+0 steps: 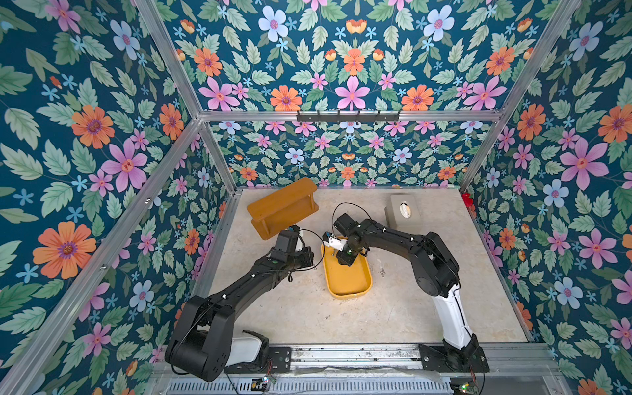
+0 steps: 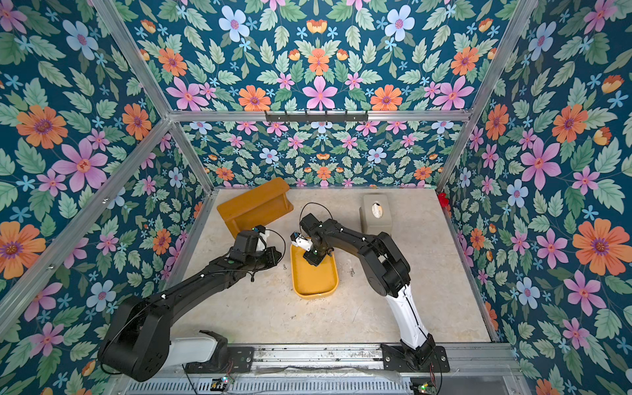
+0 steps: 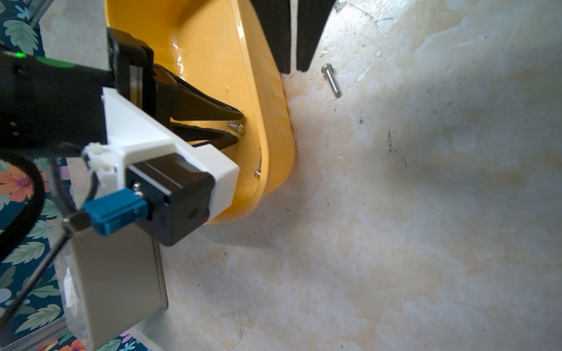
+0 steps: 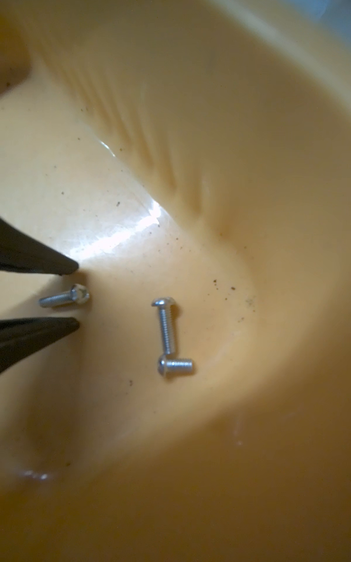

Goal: Take out the screws from the storage box
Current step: Pick up the screw from the storage box.

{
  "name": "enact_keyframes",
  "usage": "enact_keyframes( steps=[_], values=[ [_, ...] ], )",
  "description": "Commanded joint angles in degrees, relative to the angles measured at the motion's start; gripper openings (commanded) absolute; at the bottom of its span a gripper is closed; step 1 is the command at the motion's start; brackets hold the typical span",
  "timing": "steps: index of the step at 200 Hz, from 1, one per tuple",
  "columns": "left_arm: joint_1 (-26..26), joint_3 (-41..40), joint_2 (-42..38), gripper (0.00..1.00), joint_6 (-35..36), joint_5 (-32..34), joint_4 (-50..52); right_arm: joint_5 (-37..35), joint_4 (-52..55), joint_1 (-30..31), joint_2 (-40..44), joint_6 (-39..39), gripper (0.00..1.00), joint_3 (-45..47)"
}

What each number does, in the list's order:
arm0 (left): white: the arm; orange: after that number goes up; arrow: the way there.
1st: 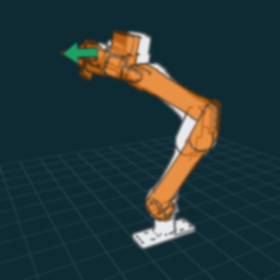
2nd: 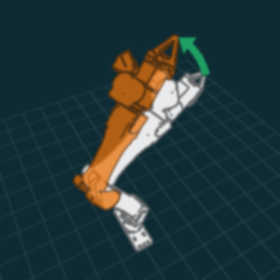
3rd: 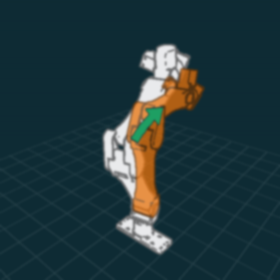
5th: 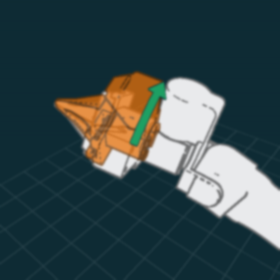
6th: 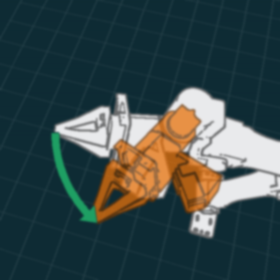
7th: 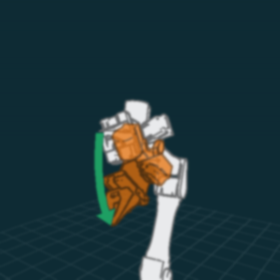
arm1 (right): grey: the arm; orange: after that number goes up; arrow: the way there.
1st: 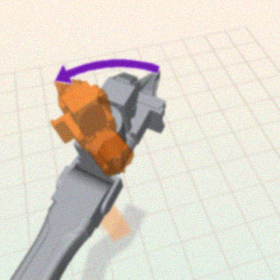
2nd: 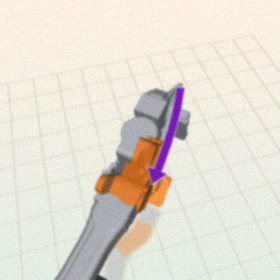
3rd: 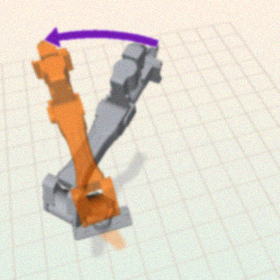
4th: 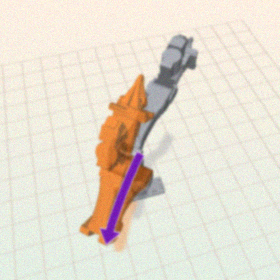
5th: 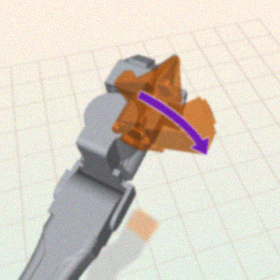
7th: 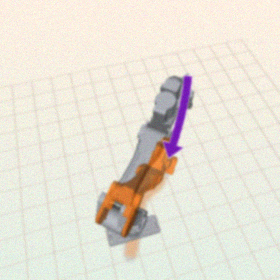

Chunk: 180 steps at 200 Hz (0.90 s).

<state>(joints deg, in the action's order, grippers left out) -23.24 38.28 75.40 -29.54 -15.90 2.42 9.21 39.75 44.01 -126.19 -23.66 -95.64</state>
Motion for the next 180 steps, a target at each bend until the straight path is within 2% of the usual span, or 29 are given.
enact_keyframes(
  steps=[1, 55, 88, 104, 180],
  values=[
    [0.11, 0.05, 0.08, 0.12, 0.54, -0.22, -1.20, -4.26, 5.45, 0.23, -1.88, 0.10, 0.28, 0.29],
    [0.08, 0.17, 0.23, 0.12, 0.71, -0.52, -0.83, -8.86, 8.86, 1.32, -3.95, 0.14, 0.18, -0.99],
    [0.09, 0.58, 0.75, 0.12, 0.71, -1.05, -0.83, -10.47, 10.14, 1.51, -5.53, 0.93, 0.00, -0.71],
    [0.13, 0.67, 0.72, 0.11, 0.73, -1.11, -0.83, -10.06, 9.14, 1.52, -5.08, 1.65, 0.00, 0.13],
    [0.01, 2.63, 1.24, 0.10, 0.80, -1.76, -0.05, 0.36, 1.59, 0.14, 4.63, 10.12, 0.00, -1.43]
  ],
)
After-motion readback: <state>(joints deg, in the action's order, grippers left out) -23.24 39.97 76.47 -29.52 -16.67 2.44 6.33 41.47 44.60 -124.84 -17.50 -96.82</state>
